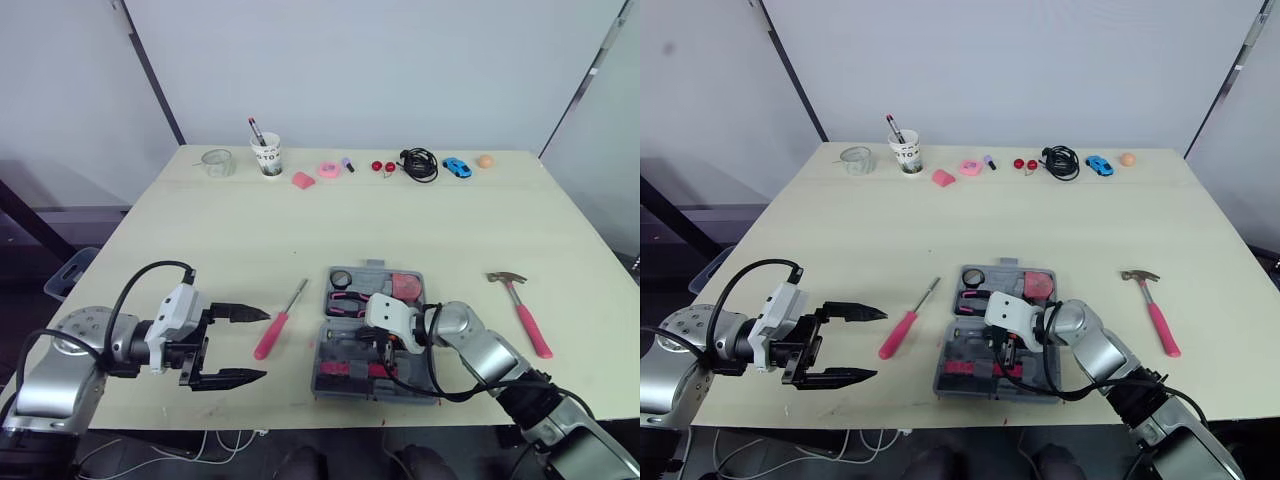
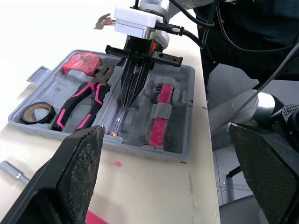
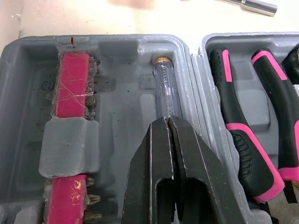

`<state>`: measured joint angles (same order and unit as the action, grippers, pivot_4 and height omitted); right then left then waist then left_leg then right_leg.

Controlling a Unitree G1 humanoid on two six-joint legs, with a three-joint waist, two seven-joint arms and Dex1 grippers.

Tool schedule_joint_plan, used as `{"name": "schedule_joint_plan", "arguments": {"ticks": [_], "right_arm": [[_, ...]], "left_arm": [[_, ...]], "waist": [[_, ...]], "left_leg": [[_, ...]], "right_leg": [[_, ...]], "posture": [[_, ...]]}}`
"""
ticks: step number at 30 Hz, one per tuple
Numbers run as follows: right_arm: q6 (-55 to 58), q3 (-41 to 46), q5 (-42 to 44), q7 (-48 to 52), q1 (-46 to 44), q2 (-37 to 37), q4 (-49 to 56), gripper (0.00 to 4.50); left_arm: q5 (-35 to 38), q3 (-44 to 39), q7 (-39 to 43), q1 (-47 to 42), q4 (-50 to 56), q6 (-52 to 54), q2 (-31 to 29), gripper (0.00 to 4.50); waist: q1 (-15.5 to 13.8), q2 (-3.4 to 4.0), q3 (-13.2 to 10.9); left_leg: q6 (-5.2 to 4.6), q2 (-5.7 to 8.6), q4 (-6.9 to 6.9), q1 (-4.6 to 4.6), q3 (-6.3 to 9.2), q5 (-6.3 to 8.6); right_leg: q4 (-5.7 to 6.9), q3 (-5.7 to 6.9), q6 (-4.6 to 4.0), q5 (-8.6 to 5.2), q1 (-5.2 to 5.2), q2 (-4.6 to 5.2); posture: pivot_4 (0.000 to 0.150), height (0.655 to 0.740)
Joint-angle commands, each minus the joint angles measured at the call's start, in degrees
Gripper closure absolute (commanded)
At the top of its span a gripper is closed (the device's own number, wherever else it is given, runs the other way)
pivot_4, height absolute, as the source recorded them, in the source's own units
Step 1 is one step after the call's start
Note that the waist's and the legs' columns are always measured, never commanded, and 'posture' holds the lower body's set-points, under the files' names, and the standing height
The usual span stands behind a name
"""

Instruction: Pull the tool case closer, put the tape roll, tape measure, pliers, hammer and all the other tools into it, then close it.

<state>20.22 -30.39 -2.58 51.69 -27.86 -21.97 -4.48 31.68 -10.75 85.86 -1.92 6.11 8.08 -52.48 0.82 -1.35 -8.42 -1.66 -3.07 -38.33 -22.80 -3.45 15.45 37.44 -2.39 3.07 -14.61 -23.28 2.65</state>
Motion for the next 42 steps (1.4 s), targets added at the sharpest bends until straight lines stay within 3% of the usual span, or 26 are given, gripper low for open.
{"name": "schedule_joint_plan", "arguments": {"ticks": [1,8,14,24,42], "right_arm": [[3.6,1.0,-0.8,-1.0,0.4,0.1,-1.2,4.46],[10.3,0.1,-1.9,-1.5,0.5,-0.1,-1.5,4.46],[6.6,1.7,-0.5,-2.3,1.4,0.6,0.5,4.46],[-4.9,14.2,10.1,-3.1,6.4,3.3,7.9,4.46],[-8.7,44.3,21.3,-14.8,34.8,-1.5,22.8,4.46]], "left_arm": [[0.6,-1.2,0.4,-0.4,0.6,-0.7,-0.5,0.0],[0.6,-1.2,0.3,-0.2,0.9,-0.6,-0.4,0.0],[0.7,-1.2,-0.2,0.0,1.1,-0.6,-0.1,0.0],[3.4,-4.2,-6.4,2.7,2.6,2.5,3.2,0.0],[-0.2,-10.9,-24.0,13.4,-0.1,-0.4,14.0,0.0]], "waist": [[0.0,-0.03,0.0],[0.0,-0.15,0.1],[0.0,-0.18,0.2],[0.0,-0.17,0.1],[-0.1,-0.2,0.1]], "left_leg": [[0.0,0.0,0.0,0.01,0.0,0.0],[0.0,0.0,-0.02,0.08,-0.01,0.0],[0.0,0.0,-0.03,0.11,-0.01,0.0],[0.0,-0.03,-0.01,0.02,-0.02,0.0],[0.01,-0.02,0.01,0.02,-0.07,0.0]], "right_leg": [[0.01,0.0,0.0,0.0,0.0,0.0],[0.11,-0.03,-0.02,-0.01,0.01,0.0],[0.11,-0.03,-0.03,-0.02,0.01,0.0],[0.13,-0.06,0.11,0.06,-0.05,0.0],[0.09,-0.12,0.0,0.0,-0.04,0.04]], "posture": [[0.15,0.74],[0.15,0.74],[0.15,0.74],[0.15,0.74],[0.15,0.74]]}}
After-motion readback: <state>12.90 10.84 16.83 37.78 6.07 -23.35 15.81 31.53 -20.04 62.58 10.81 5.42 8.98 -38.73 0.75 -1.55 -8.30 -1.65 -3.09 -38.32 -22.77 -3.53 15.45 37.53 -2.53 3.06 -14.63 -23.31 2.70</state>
